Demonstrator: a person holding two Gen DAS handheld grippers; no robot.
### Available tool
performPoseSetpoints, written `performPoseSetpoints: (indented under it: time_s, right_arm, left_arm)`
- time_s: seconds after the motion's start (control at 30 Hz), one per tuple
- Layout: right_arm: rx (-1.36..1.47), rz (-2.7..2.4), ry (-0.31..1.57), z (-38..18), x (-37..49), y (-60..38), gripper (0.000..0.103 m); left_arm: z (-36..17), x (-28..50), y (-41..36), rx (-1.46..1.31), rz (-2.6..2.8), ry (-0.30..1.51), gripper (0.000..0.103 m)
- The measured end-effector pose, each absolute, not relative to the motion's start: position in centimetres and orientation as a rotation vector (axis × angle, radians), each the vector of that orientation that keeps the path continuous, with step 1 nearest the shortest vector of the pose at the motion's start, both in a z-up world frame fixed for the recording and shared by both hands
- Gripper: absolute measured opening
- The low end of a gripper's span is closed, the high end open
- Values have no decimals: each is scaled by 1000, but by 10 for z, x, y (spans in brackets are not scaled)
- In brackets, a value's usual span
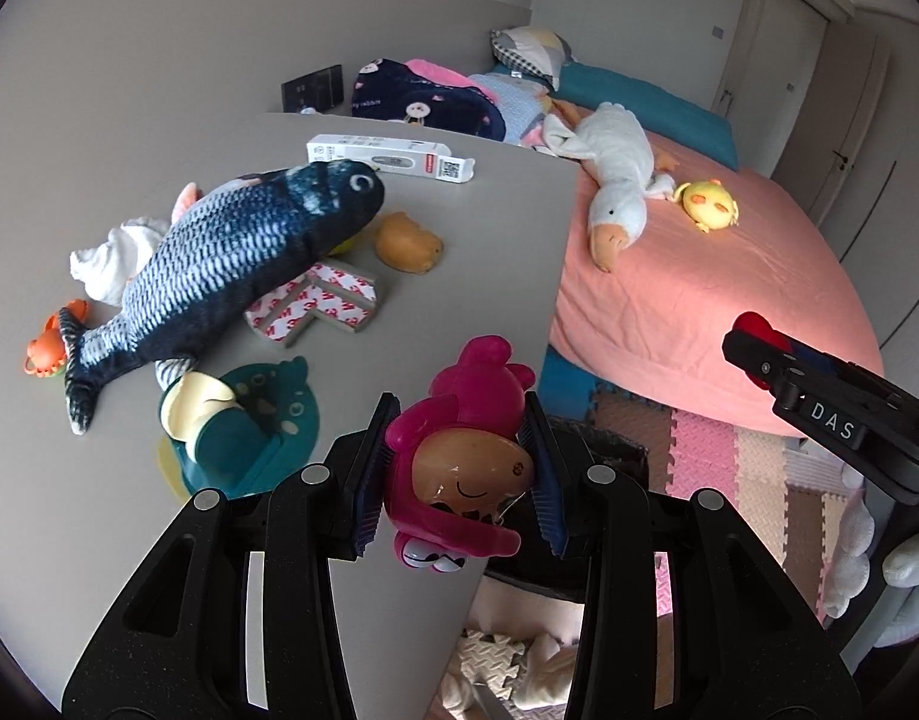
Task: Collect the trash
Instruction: 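Carry doll and heart down to the black bin and open both tools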
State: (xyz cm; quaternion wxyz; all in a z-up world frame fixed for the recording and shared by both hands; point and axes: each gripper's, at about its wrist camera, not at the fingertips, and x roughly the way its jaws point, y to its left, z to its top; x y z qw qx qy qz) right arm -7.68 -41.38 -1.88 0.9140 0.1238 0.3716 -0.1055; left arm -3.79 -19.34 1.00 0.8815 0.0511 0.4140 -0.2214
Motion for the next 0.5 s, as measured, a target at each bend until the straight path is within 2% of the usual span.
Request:
performPoseSetpoints:
  time_s: [0.5]
  right_arm:
    - [353,-398,783,-33,-104,-502,48]
  left_arm:
    - [-11,-42,-308,209,-661,924,40]
